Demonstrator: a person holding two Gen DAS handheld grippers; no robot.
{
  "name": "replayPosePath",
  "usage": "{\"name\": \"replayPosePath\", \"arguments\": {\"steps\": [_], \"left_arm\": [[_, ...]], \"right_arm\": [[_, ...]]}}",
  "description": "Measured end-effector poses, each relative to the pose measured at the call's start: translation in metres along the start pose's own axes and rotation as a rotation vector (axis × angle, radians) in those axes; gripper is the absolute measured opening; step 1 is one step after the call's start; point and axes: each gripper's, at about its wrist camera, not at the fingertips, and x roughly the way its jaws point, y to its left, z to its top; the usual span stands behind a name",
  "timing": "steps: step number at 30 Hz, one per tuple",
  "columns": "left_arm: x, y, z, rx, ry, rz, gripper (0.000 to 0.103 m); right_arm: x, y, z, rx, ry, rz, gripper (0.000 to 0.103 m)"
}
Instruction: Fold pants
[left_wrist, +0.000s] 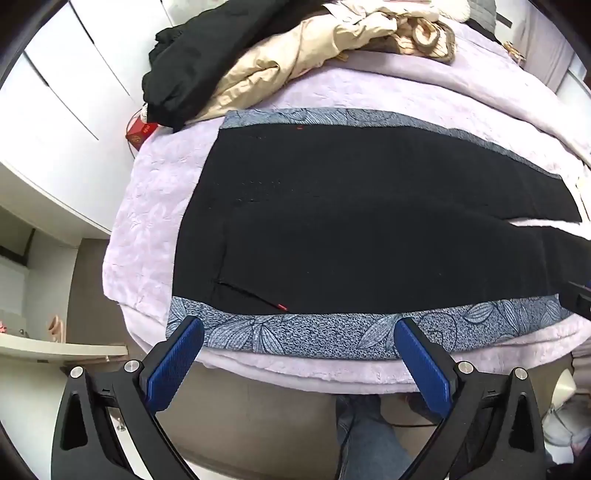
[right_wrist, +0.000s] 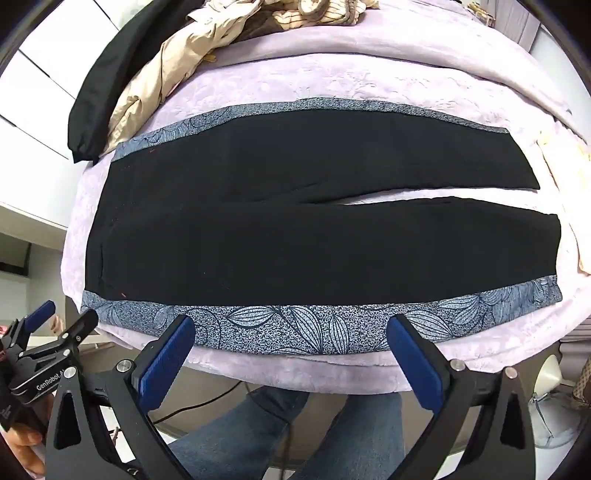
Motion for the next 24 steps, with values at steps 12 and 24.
{"name": "replayPosePath", "arguments": {"steps": [12,24], "left_arm": [[-0.002,-0.005,0.001,-0.002,-0.001,-0.018,0.103],[-0.003,-0.007,0.002,0.007,-0.001,-0.010,0.103]], "right_arm": [[-0.001,0.013,-0.006,-0.034,0.010,-0.045,0.103],[0.000,0.018,-0.010,-0.039,0.011,-0.058,0.103]]}}
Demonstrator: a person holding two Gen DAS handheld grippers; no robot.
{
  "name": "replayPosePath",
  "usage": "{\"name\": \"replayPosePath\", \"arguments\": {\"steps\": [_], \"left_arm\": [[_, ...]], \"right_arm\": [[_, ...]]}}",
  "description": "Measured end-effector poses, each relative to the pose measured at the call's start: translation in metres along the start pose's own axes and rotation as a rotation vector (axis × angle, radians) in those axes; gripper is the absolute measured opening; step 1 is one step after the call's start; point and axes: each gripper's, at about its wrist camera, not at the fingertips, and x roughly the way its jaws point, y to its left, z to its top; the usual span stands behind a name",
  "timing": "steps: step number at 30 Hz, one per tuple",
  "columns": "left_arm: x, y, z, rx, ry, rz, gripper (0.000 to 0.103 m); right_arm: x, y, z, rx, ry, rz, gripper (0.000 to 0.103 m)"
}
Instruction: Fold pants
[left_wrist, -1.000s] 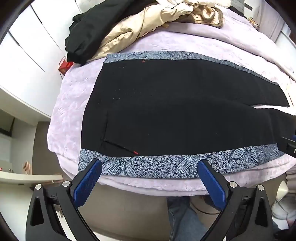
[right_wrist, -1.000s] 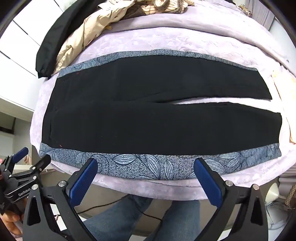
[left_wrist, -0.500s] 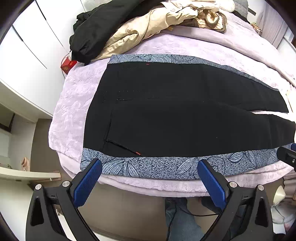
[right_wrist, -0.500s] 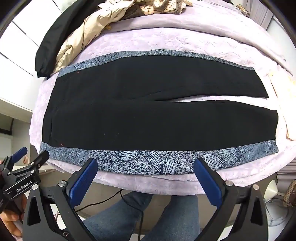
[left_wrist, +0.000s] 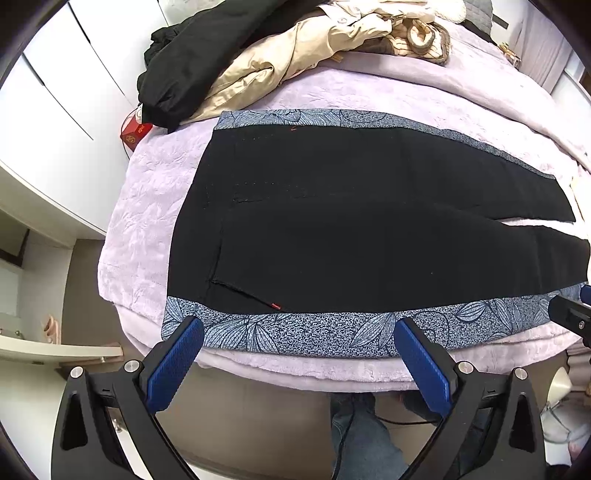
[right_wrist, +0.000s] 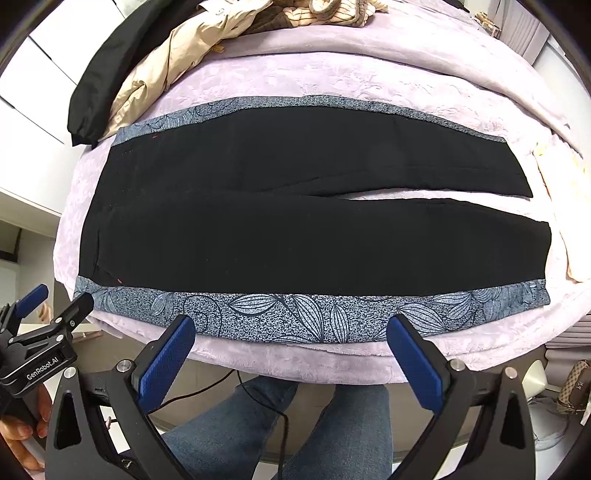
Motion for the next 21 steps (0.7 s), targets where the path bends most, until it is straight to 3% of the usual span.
{"name": "replayPosePath", "arguments": {"steps": [21], "left_arm": [[0.0015,-0.0001,0.0061,0.015,0.008,0.007,0.103]], "right_arm": [[0.0012,-0.0054,0.0022,0.020,0.004,0.000,0.103]]}}
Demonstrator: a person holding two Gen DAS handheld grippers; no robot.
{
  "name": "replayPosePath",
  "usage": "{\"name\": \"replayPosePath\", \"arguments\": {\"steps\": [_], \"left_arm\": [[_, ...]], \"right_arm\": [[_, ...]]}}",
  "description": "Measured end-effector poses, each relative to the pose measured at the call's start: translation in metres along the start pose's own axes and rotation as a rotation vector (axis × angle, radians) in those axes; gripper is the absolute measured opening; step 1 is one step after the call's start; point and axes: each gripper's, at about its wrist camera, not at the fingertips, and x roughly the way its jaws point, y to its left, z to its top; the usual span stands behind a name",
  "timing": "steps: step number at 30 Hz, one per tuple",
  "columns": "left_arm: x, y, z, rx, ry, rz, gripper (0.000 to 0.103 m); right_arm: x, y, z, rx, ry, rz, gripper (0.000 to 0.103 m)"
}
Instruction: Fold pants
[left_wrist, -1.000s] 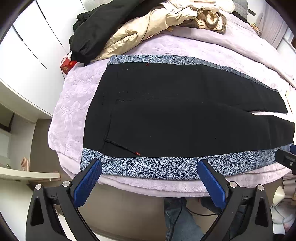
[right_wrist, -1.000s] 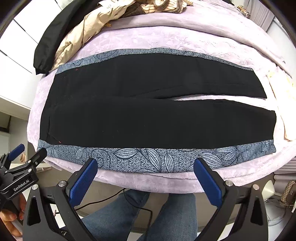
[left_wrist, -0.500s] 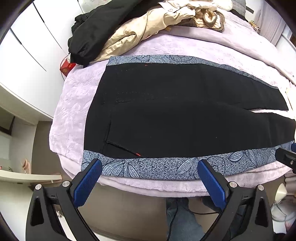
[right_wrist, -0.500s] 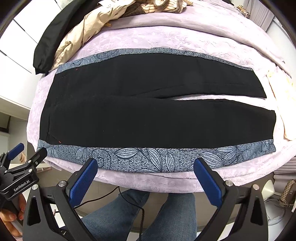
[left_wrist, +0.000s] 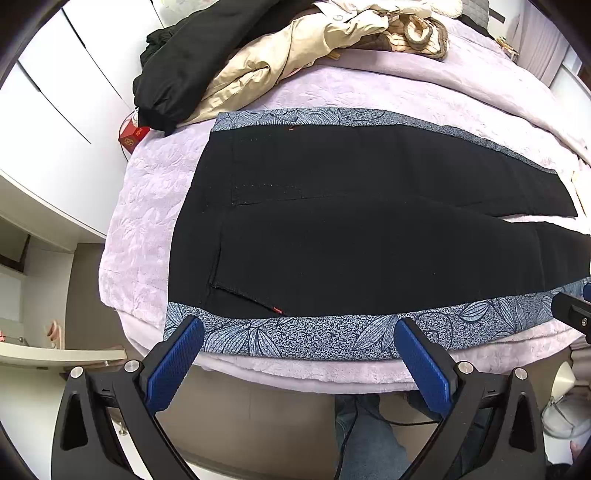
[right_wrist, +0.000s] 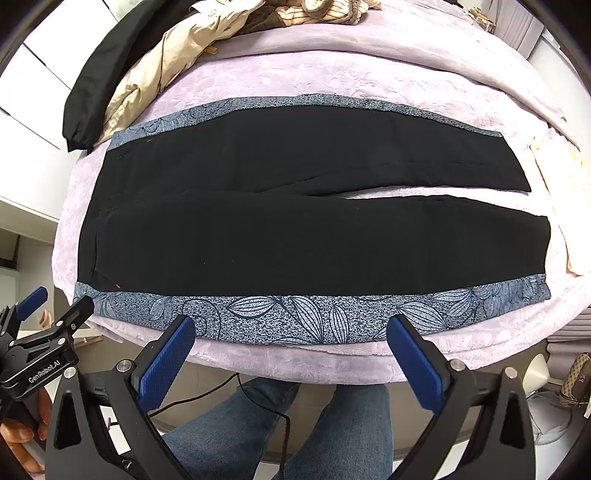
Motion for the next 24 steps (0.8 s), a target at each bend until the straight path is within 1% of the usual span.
{"name": "replayPosePath", "arguments": {"steps": [24], "left_arm": [[0.0044,-0.0039,0.0007,0.018,0.016,0.010,0.103]], "right_arm": [[0.0024,0.0009,-0.0003,0.014,0.008,0.004,0.103]]}}
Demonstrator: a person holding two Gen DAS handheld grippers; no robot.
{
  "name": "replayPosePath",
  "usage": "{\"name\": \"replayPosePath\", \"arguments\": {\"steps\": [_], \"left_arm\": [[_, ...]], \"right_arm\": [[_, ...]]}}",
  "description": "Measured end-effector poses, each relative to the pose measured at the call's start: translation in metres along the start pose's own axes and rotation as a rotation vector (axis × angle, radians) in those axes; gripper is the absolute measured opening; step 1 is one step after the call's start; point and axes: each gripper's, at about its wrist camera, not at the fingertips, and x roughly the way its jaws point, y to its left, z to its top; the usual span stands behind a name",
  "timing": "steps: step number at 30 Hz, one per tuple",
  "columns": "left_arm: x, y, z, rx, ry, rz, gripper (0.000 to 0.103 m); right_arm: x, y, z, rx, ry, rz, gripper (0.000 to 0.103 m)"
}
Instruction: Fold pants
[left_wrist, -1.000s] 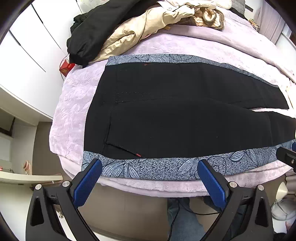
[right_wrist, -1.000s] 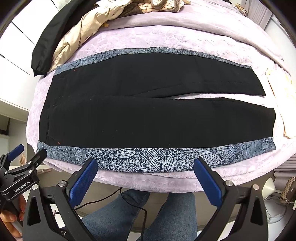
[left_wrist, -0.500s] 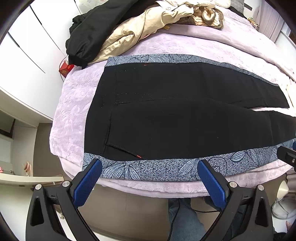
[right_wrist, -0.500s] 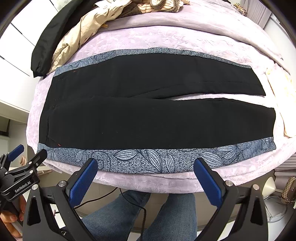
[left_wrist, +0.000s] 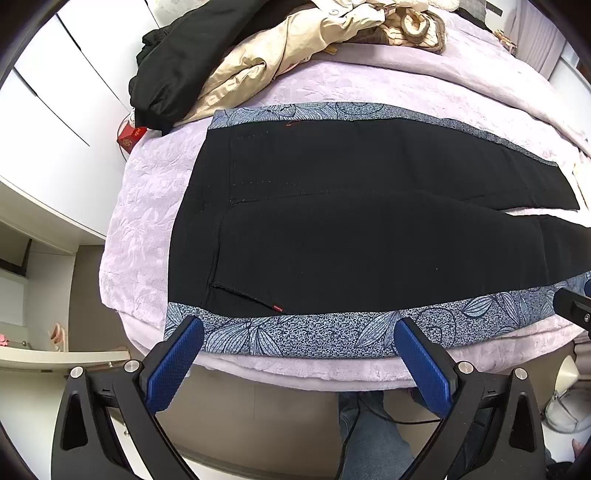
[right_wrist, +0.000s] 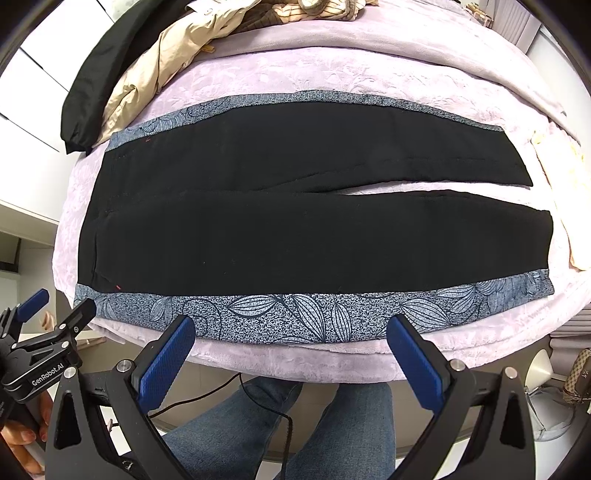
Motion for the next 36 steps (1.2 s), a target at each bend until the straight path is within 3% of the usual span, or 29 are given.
{"name": "replayPosePath", "arguments": {"steps": [17,36], "left_arm": [[0.016,0.005,0.000,-0.043,0.040,-0.004,0.103],[0.066,0.004,-0.004,-0.085,0.141,0.009,0.103]], "right_arm": [[0.012,-0.010,0.004,0.030,0.017,0.017,0.103],[0.071,-0.010,0.004,0.051,0.084,0.094,0.103]]}}
